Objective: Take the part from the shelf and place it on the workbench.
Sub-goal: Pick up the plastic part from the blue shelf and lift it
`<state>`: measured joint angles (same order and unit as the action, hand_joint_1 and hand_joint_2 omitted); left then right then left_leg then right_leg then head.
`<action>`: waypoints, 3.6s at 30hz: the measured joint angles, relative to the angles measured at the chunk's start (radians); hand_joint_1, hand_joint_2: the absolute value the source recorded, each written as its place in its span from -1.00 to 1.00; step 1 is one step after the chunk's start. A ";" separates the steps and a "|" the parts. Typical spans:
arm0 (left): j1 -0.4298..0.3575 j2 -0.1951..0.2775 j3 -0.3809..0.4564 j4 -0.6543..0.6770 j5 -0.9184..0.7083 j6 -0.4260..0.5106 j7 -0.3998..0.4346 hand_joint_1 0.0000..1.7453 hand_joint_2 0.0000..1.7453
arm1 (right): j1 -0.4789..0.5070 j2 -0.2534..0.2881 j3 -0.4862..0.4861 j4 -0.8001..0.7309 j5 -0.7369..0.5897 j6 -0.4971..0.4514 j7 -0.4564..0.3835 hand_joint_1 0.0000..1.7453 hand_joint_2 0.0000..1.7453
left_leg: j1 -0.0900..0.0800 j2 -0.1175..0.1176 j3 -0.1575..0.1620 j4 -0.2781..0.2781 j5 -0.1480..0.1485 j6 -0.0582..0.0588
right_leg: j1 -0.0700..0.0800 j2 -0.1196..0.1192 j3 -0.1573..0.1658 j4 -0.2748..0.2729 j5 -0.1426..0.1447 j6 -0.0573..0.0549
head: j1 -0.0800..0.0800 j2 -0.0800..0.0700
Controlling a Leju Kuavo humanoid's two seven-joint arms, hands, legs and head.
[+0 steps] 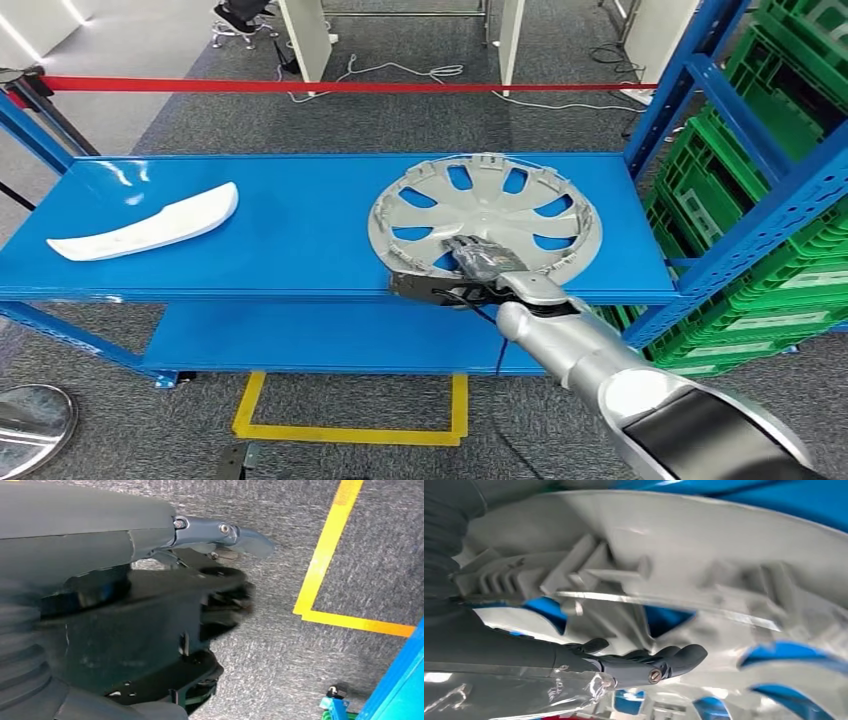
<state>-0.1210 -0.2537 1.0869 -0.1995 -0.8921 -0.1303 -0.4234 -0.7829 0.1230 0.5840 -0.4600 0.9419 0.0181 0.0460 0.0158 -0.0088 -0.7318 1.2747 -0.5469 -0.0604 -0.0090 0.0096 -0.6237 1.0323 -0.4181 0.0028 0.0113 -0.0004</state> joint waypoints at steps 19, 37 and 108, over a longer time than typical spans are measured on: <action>0.001 0.001 0.004 0.000 0.006 0.002 -0.014 -1.00 1.00 | -0.071 -0.018 0.102 0.064 0.098 0.056 0.142 1.00 1.00 | -0.001 0.003 0.113 -0.263 0.138 0.049 | 0.002 -0.002 -0.038 0.106 -0.043 0.045 | 0.015 0.000; 0.005 0.003 0.005 0.000 0.002 0.005 -0.014 -1.00 1.00 | -0.100 -0.005 0.121 0.067 0.099 0.045 0.138 -1.00 1.00 | 0.010 -0.001 0.131 -0.252 0.109 0.005 | -0.003 -0.008 -0.017 0.010 0.010 0.033 | -0.001 0.000; -0.002 0.002 0.005 0.000 -0.016 0.006 -0.007 -1.00 1.00 | -0.272 -0.065 0.166 0.157 0.124 0.262 0.222 1.00 1.00 | 0.003 0.001 0.113 -0.268 0.135 0.053 | 0.003 0.000 -0.152 0.277 -0.102 0.056 | 0.012 0.000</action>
<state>-0.1230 -0.2520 1.0917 -0.1995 -0.9077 -0.1246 -0.4307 -1.0545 0.0576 0.7495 -0.3031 1.0657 0.2806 0.2684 0.0190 -0.0078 -0.6184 1.0066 -0.4119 -0.0076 -0.0057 0.0093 -0.7758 1.3089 -0.5196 0.0590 0.0229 -0.0004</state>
